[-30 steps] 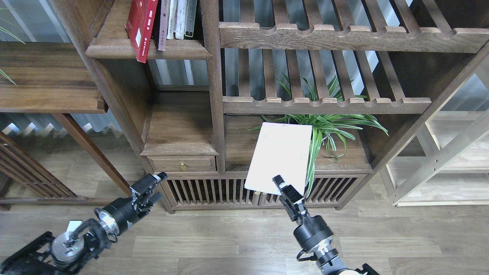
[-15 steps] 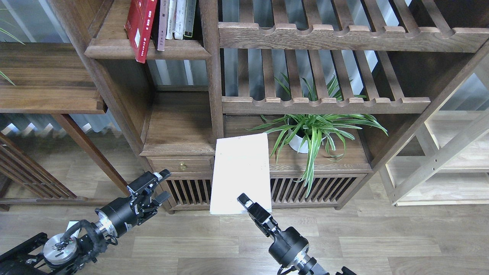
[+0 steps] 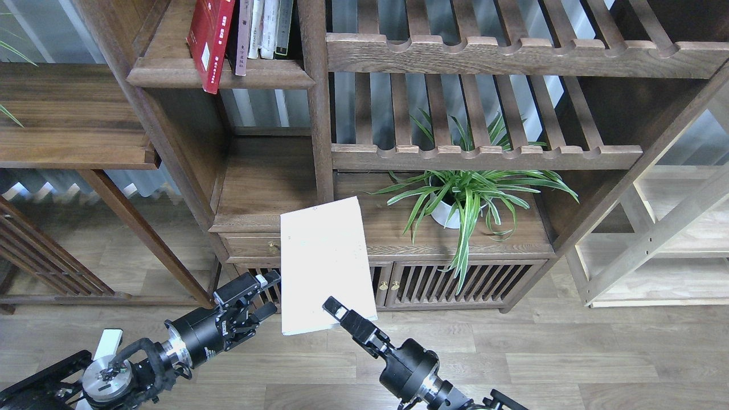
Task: Organize books on shelf
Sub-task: 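Lower the white book with the right gripper toward the left gripper, then grasp the white book's edge with the left gripper from the right gripper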
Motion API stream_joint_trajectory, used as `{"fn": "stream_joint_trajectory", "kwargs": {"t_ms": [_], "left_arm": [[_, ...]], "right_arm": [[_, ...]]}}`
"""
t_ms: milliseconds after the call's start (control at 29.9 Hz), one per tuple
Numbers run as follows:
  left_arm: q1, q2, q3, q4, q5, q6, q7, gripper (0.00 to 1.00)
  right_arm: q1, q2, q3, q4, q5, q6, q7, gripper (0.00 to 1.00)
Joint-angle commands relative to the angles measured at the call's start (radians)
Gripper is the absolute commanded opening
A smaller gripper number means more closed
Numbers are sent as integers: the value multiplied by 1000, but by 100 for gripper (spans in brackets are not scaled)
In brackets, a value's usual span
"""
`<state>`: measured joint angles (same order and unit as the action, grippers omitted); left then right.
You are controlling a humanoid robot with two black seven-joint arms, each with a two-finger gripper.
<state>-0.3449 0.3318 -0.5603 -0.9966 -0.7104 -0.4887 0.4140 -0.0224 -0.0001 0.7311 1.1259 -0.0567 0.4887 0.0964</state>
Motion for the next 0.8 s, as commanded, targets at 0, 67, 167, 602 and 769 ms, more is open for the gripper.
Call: {"fn": "stream_joint_trajectory", "kwargs": {"t_ms": [0,67,167,602,769], "left_arm": [[0,0,0,-23,0,0,0,99],[0,4,0,-46,0,0,0,99],[1,6,0,-66,0,0,0,99],[7,38,-1,-96,0,0,3,95],[1,36,0,-96,6,0,11,94]], "right_arm": [[4,0,-22,0,0,0,-3,7],[4,0,-32,0,0,0,-1,7],[4,0,-32,0,0,0,-1,7],[5,0,-58,0,-5,0,-3,7],[15,0,-79,0,-8,0,-6,7]]}}
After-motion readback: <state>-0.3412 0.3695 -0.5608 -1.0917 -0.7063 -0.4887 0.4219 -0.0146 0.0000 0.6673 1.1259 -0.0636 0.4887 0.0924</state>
